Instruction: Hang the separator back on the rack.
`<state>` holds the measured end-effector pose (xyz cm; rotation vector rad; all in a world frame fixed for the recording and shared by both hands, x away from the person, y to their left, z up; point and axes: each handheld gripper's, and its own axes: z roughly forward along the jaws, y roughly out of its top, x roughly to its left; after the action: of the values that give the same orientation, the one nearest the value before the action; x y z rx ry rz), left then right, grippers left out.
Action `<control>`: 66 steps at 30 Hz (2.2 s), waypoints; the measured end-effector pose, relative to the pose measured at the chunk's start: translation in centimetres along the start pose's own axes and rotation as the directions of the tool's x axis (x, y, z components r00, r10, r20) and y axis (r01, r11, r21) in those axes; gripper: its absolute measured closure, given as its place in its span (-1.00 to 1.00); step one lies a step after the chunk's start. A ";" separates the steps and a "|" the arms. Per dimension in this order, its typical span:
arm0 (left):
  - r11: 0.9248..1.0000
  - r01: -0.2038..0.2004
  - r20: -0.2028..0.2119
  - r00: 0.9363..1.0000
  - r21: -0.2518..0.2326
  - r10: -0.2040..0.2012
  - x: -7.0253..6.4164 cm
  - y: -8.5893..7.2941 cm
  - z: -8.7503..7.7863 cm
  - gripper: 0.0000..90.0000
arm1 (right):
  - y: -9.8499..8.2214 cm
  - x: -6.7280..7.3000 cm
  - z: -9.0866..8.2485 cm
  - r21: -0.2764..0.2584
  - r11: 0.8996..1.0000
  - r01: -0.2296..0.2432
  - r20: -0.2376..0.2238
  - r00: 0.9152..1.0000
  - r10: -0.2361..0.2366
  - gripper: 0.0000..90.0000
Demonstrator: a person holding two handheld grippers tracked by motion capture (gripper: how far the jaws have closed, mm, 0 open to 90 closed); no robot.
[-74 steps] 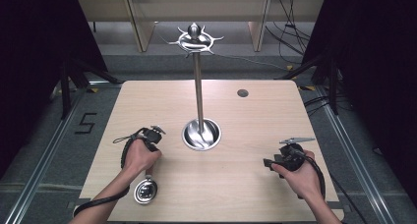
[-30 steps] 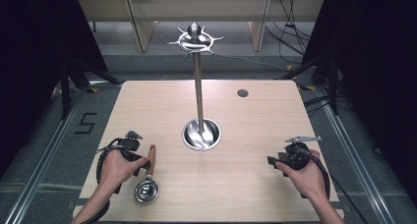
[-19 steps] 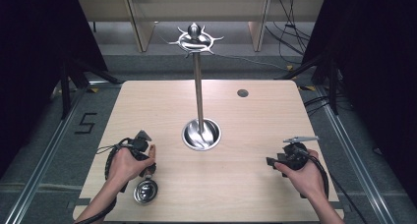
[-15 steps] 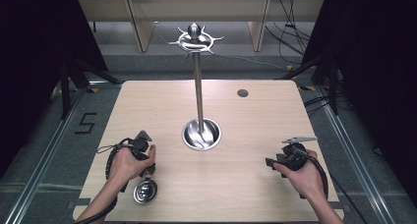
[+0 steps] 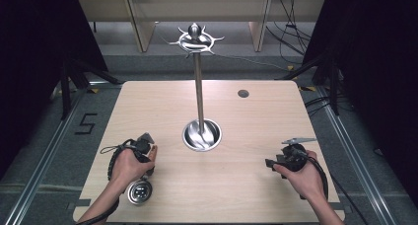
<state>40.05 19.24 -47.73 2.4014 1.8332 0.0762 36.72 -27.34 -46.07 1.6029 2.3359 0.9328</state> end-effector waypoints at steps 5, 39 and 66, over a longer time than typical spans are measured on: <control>0.999 -0.035 -0.042 0.998 0.023 0.036 0.1 -0.3 0.0 0.47 | 0.0 0.1 0.0 0.004 1.000 -0.005 -0.008 1.000 0.005 0.07; 0.870 -0.121 0.087 0.979 -0.477 0.184 1.4 -5.5 -3.7 0.52 | -0.1 0.1 -0.3 -0.039 0.999 -0.008 -0.022 1.000 0.008 0.05; 0.648 -0.057 0.144 0.957 -0.759 0.253 -0.2 -6.7 -6.6 0.52 | 0.0 0.0 -0.4 -0.062 0.998 0.020 0.040 0.999 -0.017 0.04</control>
<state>32.79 21.24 -42.00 1.8415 1.1357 0.4490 36.57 -27.51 -45.70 1.5590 2.2683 0.9524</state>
